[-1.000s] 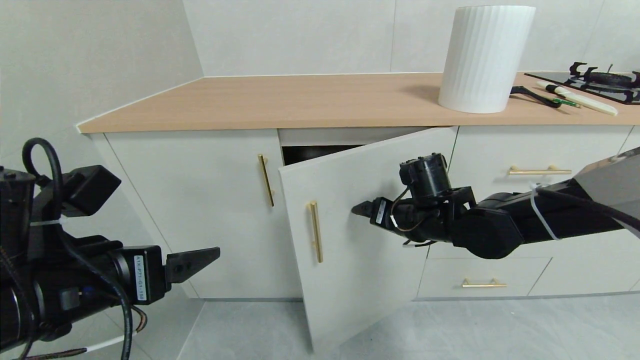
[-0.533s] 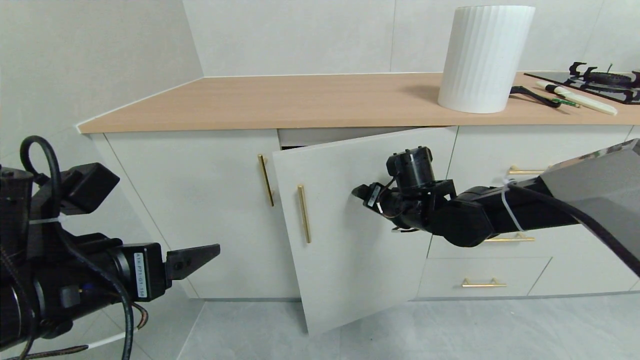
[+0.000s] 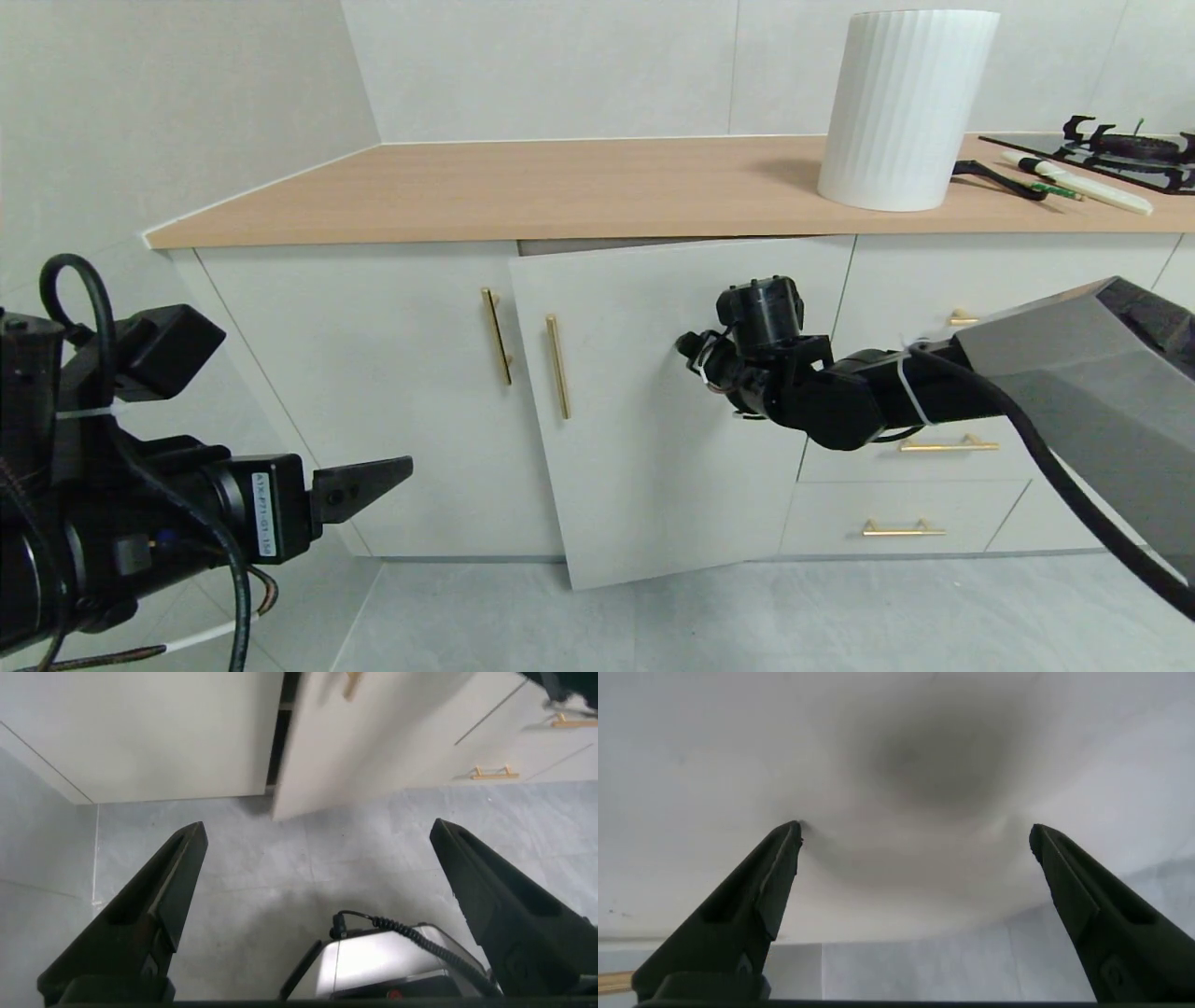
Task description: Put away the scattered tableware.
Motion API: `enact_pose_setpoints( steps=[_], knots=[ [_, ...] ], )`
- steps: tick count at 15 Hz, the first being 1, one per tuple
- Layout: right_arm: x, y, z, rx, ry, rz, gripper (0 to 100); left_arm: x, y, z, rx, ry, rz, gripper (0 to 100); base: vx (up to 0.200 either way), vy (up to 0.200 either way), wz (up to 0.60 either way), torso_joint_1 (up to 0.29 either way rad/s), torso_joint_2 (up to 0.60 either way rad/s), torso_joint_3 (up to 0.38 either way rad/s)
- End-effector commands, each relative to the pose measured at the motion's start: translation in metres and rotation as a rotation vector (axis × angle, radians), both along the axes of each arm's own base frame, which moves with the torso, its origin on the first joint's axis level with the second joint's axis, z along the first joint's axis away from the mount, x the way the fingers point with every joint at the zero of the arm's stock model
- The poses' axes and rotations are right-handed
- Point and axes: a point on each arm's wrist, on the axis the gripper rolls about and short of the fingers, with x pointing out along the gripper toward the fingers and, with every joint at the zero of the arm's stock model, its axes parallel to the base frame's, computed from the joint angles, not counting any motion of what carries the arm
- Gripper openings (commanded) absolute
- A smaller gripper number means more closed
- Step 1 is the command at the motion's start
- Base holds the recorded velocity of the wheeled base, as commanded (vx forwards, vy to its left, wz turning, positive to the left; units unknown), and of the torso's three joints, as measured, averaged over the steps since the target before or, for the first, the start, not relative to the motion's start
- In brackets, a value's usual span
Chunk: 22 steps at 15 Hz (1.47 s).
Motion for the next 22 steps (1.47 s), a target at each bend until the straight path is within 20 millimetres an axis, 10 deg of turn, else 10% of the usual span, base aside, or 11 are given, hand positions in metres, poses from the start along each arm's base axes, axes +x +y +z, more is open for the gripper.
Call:
enact_pose_setpoints(
  steps=[1,19,22],
  knots=[
    [0.008,0.000,-0.008,-0.009,0.001,-0.023,100,0.000,0.000,0.000,0.001,0.002,0.001,100,0.000,0.000,0.00,0.000,0.00,0.000],
    [0.029,-0.004,-0.024,-0.054,-0.017,-0.145,100,0.001,-0.001,0.000,0.000,0.002,-0.002,100,0.000,0.000,0.00,0.000,0.00,0.000],
    [-0.033,-0.018,-0.004,-0.018,0.134,0.135,100,0.001,-0.001,0.000,0.000,0.002,-0.002,100,0.000,0.000,0.00,0.000,0.00,0.000]
  ],
)
